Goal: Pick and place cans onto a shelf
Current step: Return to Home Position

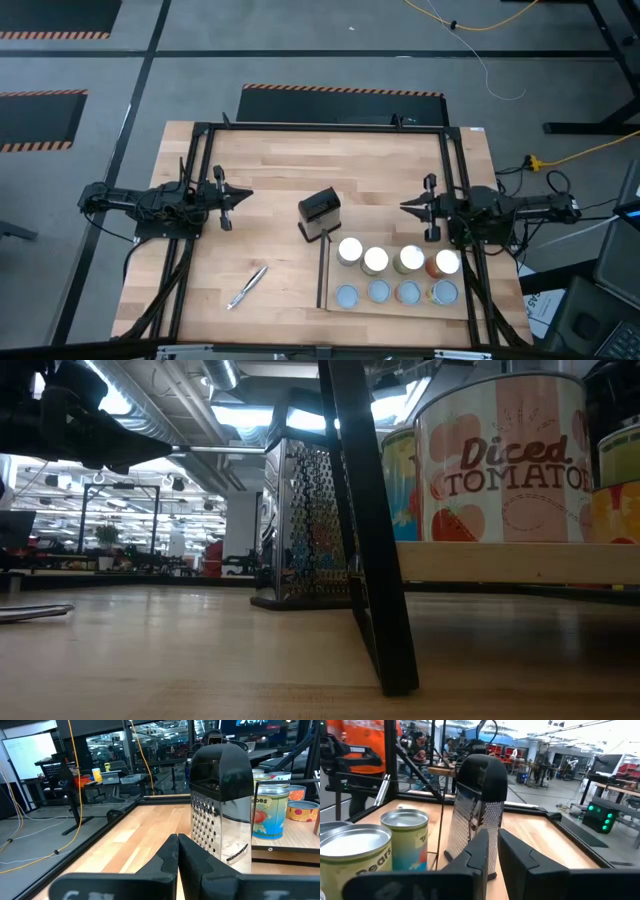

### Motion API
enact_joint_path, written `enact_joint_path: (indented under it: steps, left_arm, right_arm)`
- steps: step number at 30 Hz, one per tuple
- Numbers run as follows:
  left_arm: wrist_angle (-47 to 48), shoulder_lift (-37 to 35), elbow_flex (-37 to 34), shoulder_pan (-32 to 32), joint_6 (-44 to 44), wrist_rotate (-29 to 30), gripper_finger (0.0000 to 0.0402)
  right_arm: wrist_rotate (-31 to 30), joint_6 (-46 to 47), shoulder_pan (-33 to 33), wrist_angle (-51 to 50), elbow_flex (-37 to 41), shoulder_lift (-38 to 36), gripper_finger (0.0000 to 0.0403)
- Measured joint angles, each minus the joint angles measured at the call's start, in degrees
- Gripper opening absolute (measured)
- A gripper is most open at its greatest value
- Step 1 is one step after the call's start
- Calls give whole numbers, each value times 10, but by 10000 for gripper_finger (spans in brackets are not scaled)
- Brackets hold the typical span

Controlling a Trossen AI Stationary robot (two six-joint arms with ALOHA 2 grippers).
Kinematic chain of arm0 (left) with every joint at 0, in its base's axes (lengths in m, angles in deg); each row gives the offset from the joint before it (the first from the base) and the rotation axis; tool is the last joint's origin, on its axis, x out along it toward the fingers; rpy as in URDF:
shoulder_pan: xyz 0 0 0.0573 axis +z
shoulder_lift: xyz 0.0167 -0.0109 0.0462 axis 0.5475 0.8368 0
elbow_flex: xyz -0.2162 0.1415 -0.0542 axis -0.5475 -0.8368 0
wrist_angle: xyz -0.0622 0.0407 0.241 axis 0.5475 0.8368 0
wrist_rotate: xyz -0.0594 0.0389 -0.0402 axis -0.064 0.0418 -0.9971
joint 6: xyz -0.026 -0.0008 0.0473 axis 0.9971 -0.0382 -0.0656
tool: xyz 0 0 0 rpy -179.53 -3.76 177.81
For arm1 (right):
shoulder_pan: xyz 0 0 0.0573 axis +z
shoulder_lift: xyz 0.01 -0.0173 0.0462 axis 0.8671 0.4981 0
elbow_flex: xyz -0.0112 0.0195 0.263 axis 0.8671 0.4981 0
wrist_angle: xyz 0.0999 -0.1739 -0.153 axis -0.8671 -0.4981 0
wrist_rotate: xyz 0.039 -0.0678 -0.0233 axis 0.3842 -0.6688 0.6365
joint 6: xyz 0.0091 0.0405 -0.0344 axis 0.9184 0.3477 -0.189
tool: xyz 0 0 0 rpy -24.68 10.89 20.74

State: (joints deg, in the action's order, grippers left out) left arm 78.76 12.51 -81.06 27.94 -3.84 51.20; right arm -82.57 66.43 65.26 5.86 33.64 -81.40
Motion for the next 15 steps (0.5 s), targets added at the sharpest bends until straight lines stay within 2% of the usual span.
enact_joint_path:
  steps: [8, 15]
  left_arm:
    - [0, 0, 0, 0, 0, 0, 0]
    - [0, 0, 0, 0, 0, 0, 0]
  right_arm:
    - [14, 30, -18, -42, 0, 0, 46]
    - [20, 32, -19, -42, 0, 4, 46]
